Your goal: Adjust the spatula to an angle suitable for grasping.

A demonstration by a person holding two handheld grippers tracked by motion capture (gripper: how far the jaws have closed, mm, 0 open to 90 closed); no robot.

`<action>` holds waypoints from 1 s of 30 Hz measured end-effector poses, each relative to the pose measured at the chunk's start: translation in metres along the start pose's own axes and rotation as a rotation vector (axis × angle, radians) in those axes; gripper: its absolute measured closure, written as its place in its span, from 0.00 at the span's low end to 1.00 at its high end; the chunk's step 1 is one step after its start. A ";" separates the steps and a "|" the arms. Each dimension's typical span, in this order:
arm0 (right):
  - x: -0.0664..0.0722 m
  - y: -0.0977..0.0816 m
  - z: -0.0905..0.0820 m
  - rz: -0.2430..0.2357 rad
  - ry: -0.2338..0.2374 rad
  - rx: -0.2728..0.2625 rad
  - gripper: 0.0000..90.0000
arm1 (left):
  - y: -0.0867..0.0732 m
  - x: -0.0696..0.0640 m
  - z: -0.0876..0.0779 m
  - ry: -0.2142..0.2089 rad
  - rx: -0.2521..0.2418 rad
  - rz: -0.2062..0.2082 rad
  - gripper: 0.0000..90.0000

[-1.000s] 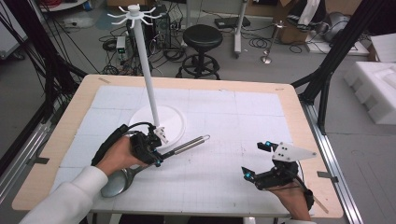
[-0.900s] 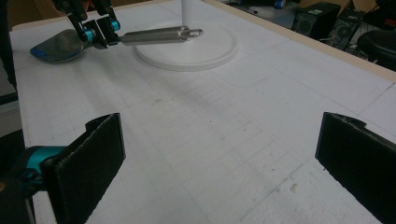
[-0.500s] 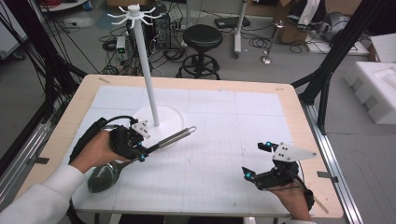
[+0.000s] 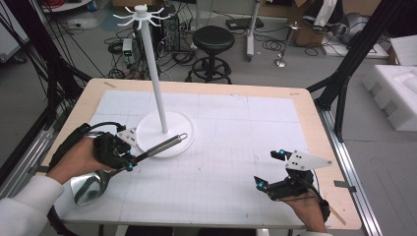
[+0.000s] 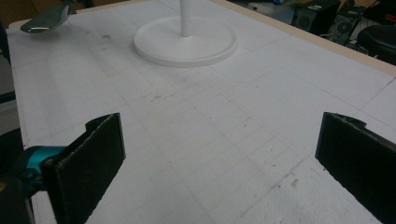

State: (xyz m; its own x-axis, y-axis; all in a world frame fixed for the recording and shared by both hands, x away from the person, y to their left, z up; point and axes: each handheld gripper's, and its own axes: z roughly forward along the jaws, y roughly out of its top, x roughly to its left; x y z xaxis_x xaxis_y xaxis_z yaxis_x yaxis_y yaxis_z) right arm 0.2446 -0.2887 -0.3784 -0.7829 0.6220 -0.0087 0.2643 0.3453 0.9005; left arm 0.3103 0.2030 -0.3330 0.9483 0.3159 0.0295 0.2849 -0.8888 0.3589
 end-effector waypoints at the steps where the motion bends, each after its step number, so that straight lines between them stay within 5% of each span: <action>1: 0.000 0.000 0.000 0.006 -0.001 0.000 0.01 | -0.002 0.000 0.000 -0.007 0.006 0.004 0.84; 30: -0.001 -0.002 0.001 0.006 -0.006 0.009 0.01 | -0.007 -0.011 0.049 -0.136 0.076 0.160 0.84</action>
State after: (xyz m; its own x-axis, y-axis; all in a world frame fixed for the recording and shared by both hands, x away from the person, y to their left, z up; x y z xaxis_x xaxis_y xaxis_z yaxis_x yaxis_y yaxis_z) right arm 0.2450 -0.2891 -0.3809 -0.7781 0.6281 -0.0054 0.2745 0.3478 0.8965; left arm 0.3047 0.1897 -0.3813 0.9909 0.1263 -0.0472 0.1345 -0.9481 0.2880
